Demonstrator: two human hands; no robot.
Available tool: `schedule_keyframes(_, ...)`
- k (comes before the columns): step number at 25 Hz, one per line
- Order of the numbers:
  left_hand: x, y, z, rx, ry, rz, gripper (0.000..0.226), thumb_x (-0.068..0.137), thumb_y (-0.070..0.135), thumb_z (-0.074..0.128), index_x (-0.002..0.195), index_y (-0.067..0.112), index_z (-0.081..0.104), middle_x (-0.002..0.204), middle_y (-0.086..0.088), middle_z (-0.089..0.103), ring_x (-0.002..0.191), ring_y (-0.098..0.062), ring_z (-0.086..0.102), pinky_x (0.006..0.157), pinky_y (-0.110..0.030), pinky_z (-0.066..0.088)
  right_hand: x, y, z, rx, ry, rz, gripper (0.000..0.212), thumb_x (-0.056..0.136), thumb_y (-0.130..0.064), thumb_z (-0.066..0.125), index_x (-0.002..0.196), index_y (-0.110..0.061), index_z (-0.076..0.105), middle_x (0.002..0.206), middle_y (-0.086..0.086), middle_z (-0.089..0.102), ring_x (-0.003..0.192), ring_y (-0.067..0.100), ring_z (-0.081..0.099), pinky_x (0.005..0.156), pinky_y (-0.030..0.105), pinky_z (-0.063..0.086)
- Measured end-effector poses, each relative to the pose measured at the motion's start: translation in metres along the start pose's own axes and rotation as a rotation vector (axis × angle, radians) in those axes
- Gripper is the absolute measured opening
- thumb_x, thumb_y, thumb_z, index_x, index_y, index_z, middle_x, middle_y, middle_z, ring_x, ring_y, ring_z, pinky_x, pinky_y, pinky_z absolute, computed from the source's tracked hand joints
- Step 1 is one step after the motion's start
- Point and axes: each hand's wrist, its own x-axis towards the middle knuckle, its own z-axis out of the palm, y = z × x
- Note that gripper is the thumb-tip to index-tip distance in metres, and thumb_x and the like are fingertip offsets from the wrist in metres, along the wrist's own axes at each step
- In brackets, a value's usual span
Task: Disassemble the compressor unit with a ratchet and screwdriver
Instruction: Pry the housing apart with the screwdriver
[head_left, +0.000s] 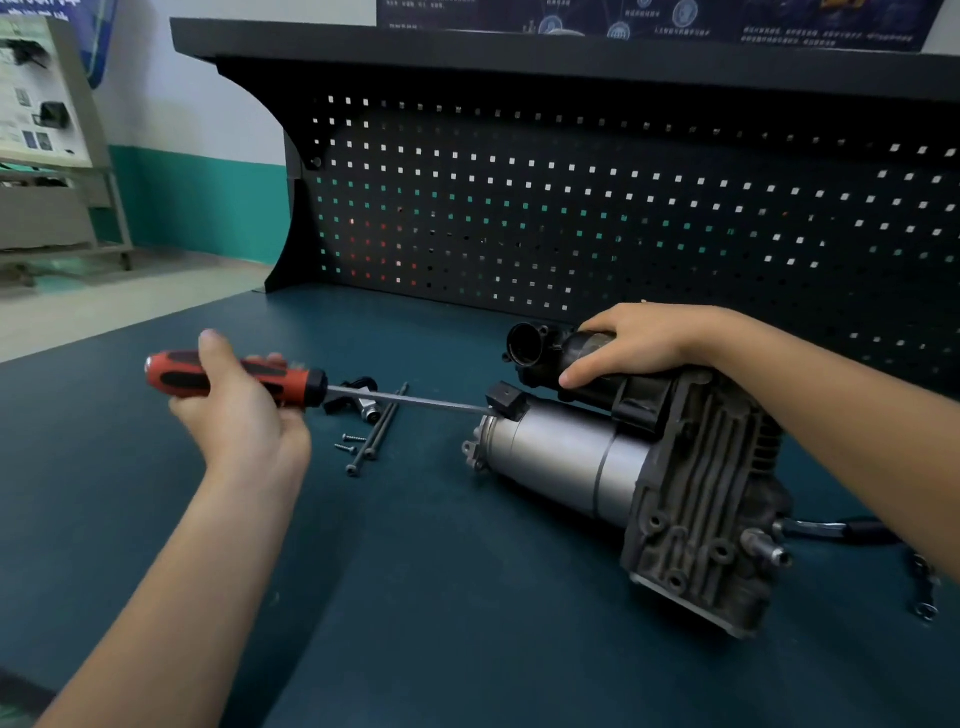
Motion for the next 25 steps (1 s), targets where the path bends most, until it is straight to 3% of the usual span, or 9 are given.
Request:
schedule_keyframes(2,-0.002,0.004,0.005,0.008,-0.111,0.078,0.015,0.096,0.021,0.051,0.100,0.016,0.037,0.083,-0.001,0.049,0.059,-0.009,0.055,0.065,-0.027,0.054,0.001,0.000,0.001,-0.008,0.004,0.009,0.077,0.073,-0.061,0.062,0.136,-0.020,0.045,0.140,-0.004,0.045,0.124,0.018,0.044,0.093,0.025,0.034)
schedule_keyframes(4,-0.002,0.008,0.004,-0.021,-0.264,0.111,0.011,0.095,0.013,0.049,0.089,0.013,0.041,0.067,0.001,0.050,0.055,-0.011,0.053,0.066,-0.026,0.052,0.001,0.000,0.002,-0.021,0.008,0.010,0.074,0.072,-0.062,0.062,0.132,-0.022,0.048,0.135,-0.005,0.048,0.120,0.017,0.046,0.094,0.027,0.037)
schedule_keyframes(8,-0.017,0.018,-0.002,-0.045,-0.587,0.178,0.023,0.086,0.004,0.044,0.068,0.018,0.043,0.053,0.007,0.046,0.052,-0.010,0.045,0.068,-0.025,0.047,0.000,-0.003,0.002,-0.054,0.023,0.023,0.068,0.071,-0.063,0.061,0.125,-0.024,0.052,0.123,-0.006,0.053,0.107,0.016,0.049,0.089,0.029,0.041)
schedule_keyframes(12,-0.042,0.021,-0.004,-0.042,-0.710,0.323,0.014,0.071,0.009,0.055,0.074,0.021,0.047,0.053,0.008,0.047,0.051,-0.010,0.047,0.068,-0.027,0.047,0.001,-0.003,0.003,-0.055,0.015,0.027,0.067,0.072,-0.064,0.059,0.125,-0.025,0.052,0.120,-0.006,0.054,0.106,0.015,0.049,0.086,0.027,0.039)
schedule_keyframes(16,-0.055,0.016,-0.010,0.015,-0.766,0.452,0.015,0.074,0.011,0.050,0.083,0.016,0.038,0.055,0.013,0.049,0.051,-0.009,0.049,0.070,-0.029,0.047,-0.001,-0.003,0.004,-0.101,0.013,0.038,0.083,0.077,-0.072,0.046,0.143,-0.023,0.035,0.147,-0.004,0.036,0.134,0.019,0.035,0.104,0.030,0.030)
schedule_keyframes(19,-0.060,0.011,-0.012,0.094,-0.823,0.546,0.019,0.076,0.014,0.048,0.085,0.013,0.031,0.057,0.016,0.051,0.052,-0.009,0.049,0.071,-0.030,0.045,-0.001,-0.002,0.004,-0.093,0.017,0.023,0.077,0.079,-0.071,0.043,0.139,-0.023,0.040,0.143,-0.003,0.042,0.130,0.020,0.038,0.097,0.029,0.032)
schedule_keyframes(22,-0.069,0.007,-0.015,0.103,-0.864,0.561,0.025,0.078,0.015,0.054,0.088,0.006,0.034,0.059,0.016,0.054,0.052,-0.010,0.052,0.068,-0.029,0.045,-0.001,-0.003,0.004,-0.091,0.009,0.028,0.078,0.079,-0.070,0.044,0.141,-0.023,0.038,0.145,-0.002,0.040,0.131,0.020,0.037,0.101,0.031,0.031)
schedule_keyframes(25,-0.092,-0.004,-0.019,0.139,-0.969,0.748,0.026,0.085,0.020,0.064,0.091,0.006,0.043,0.065,0.010,0.057,0.054,-0.019,0.057,0.058,-0.034,0.045,-0.001,-0.001,0.003,-0.074,0.023,0.040,0.077,0.079,-0.070,0.045,0.140,-0.023,0.040,0.144,-0.003,0.041,0.130,0.020,0.039,0.101,0.032,0.033)
